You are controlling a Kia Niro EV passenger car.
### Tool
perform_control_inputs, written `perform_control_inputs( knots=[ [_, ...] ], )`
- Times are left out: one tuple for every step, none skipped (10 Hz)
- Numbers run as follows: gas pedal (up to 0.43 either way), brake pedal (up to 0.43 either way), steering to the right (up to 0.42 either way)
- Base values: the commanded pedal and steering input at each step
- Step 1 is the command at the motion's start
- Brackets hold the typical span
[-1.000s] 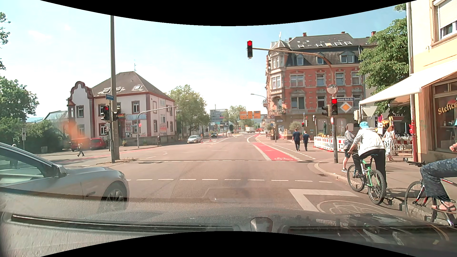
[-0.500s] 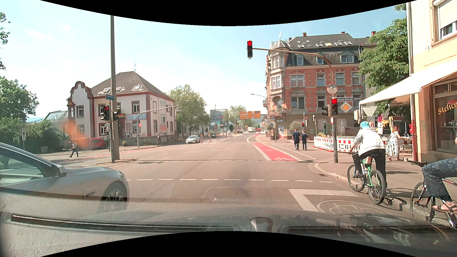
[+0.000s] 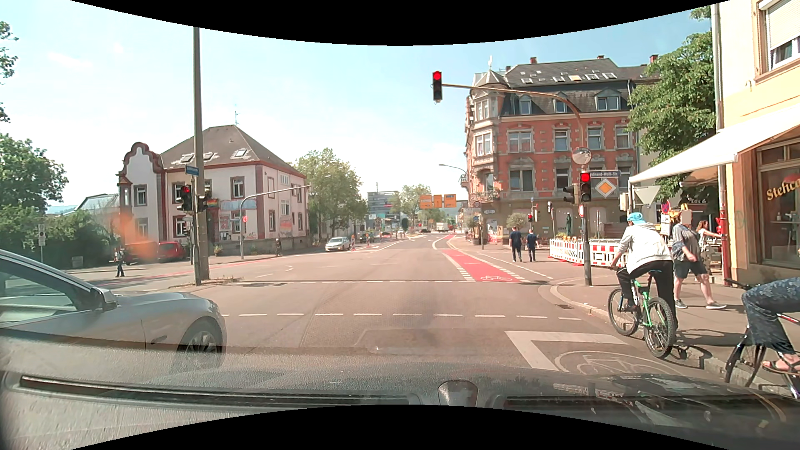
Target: Follow the waypoints while adhering to traffic rules and regulations
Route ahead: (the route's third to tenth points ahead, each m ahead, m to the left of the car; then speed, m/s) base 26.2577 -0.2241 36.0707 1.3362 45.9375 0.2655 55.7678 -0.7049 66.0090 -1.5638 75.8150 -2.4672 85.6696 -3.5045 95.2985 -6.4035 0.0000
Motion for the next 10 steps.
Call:
perform_control_inputs(
  knots=[
    [0.000, 0.287, 0.008],
    [0.000, 0.287, 0.008],
    [0.000, 0.287, 0.008],
    [0.000, 0.287, 0.008],
    [0.000, 0.287, 0.008],
    [0.000, 0.287, 0.008],
    [0.000, 0.287, 0.008],
    [0.000, 0.293, 0.008],
    [0.000, 0.287, 0.008],
    [0.000, 0.287, 0.008]
  ],
)
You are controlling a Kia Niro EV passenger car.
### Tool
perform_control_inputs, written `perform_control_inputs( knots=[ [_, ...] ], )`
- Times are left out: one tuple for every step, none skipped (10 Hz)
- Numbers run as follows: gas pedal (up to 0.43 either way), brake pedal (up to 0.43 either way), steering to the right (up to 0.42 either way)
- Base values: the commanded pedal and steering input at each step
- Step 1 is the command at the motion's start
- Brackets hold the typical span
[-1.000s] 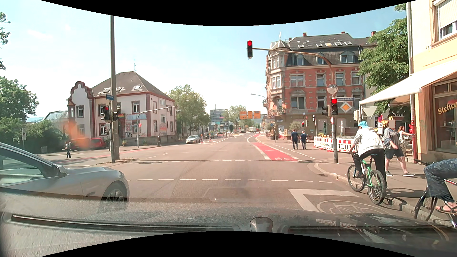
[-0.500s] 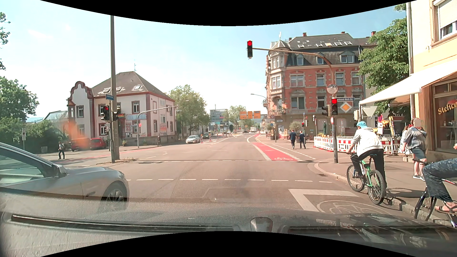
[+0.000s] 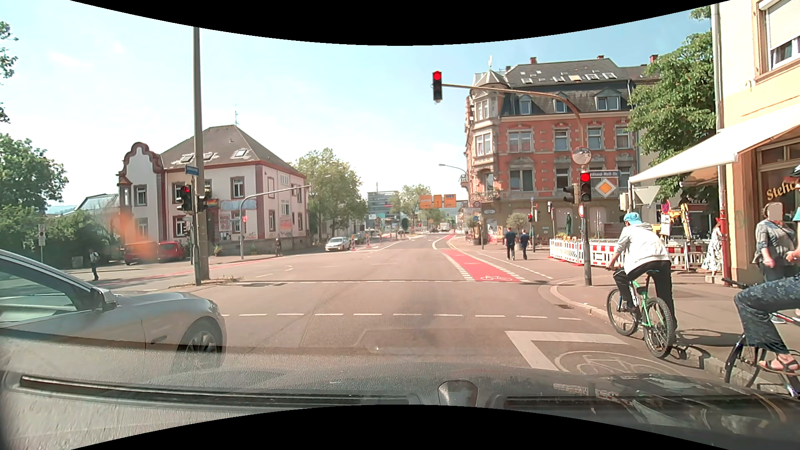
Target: Follow the waypoints while adhering to traffic rules and regulations
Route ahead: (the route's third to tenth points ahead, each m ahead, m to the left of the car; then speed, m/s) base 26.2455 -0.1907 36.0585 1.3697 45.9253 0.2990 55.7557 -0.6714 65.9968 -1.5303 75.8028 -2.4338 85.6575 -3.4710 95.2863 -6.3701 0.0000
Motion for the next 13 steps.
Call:
perform_control_inputs(
  knots=[
    [0.000, 0.287, 0.008],
    [0.000, 0.287, 0.008],
    [0.000, 0.287, 0.008],
    [0.000, 0.287, 0.008],
    [0.000, 0.287, 0.008],
    [0.000, 0.287, 0.008],
    [0.000, 0.287, 0.008],
    [0.000, 0.287, 0.008],
    [0.000, 0.287, 0.008],
    [0.000, 0.287, 0.008],
    [0.000, 0.287, 0.008],
    [0.000, 0.287, 0.008],
    [0.000, 0.287, 0.008]
  ],
)
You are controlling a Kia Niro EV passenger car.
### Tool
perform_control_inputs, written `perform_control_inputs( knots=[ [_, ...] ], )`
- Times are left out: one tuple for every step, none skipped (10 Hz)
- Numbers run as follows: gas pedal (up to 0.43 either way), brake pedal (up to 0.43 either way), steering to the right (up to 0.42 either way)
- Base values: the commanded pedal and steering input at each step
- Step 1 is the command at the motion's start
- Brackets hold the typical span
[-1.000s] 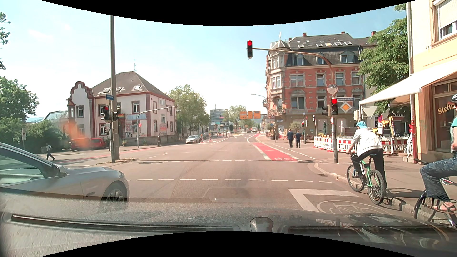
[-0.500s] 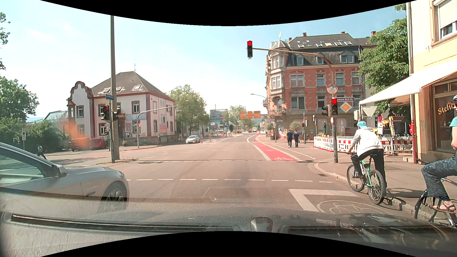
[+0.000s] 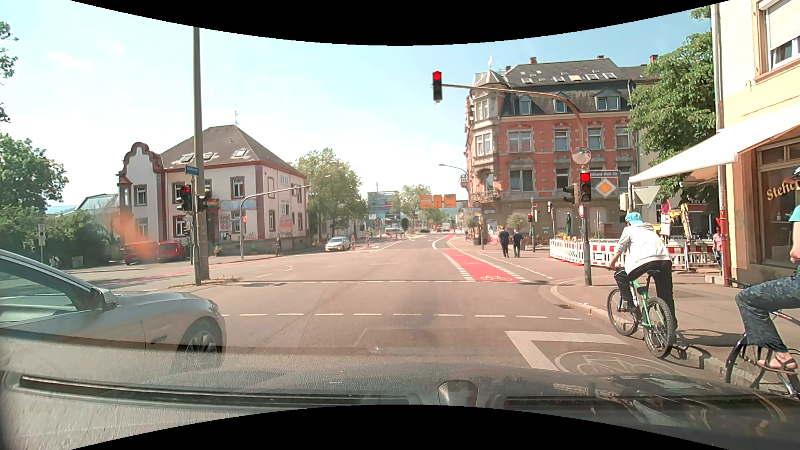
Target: Follow the waypoints while adhering to traffic rules and regulations
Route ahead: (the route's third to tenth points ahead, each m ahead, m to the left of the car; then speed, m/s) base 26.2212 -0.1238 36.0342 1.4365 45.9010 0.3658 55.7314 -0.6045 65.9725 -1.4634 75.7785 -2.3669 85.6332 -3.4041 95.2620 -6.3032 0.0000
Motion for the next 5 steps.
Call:
perform_control_inputs(
  knots=[
    [0.000, 0.287, 0.008],
    [0.000, 0.287, 0.008],
    [0.000, 0.287, 0.008],
    [0.000, 0.287, 0.008],
    [0.000, 0.287, 0.008]
  ],
)
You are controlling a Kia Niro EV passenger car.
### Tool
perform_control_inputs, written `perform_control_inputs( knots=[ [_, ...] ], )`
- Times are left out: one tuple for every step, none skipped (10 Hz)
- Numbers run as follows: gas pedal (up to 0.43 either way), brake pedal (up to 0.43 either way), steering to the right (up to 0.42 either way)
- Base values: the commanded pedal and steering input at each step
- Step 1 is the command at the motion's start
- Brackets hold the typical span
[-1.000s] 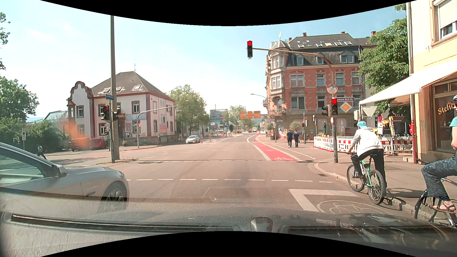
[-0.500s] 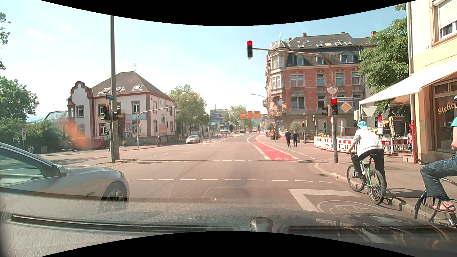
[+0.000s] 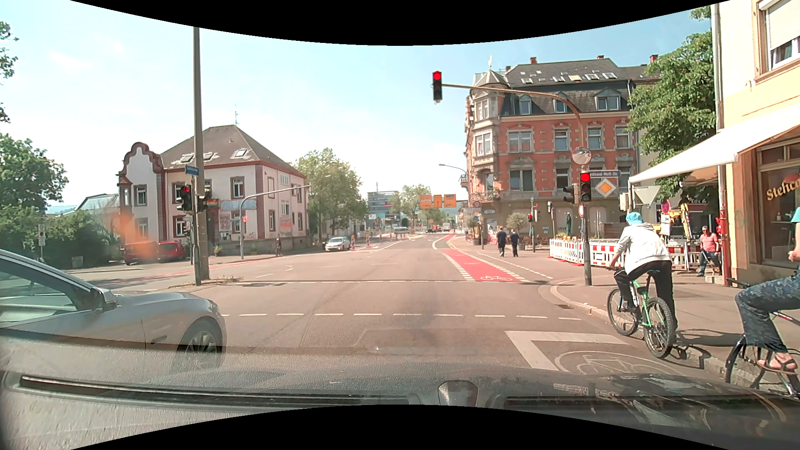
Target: Follow the waypoints while adhering to traffic rules and regulations
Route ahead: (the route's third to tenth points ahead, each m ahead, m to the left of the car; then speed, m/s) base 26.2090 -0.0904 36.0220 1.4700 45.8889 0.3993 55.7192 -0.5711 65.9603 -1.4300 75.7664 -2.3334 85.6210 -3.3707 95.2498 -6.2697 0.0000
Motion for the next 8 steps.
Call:
perform_control_inputs(
  knots=[
    [0.000, 0.287, 0.008],
    [0.000, 0.287, 0.008],
    [0.000, 0.287, 0.008],
    [0.000, 0.287, 0.008],
    [0.000, 0.287, 0.008],
    [0.000, 0.287, 0.008],
    [0.000, 0.287, 0.008],
    [0.000, 0.287, 0.008]
  ],
)
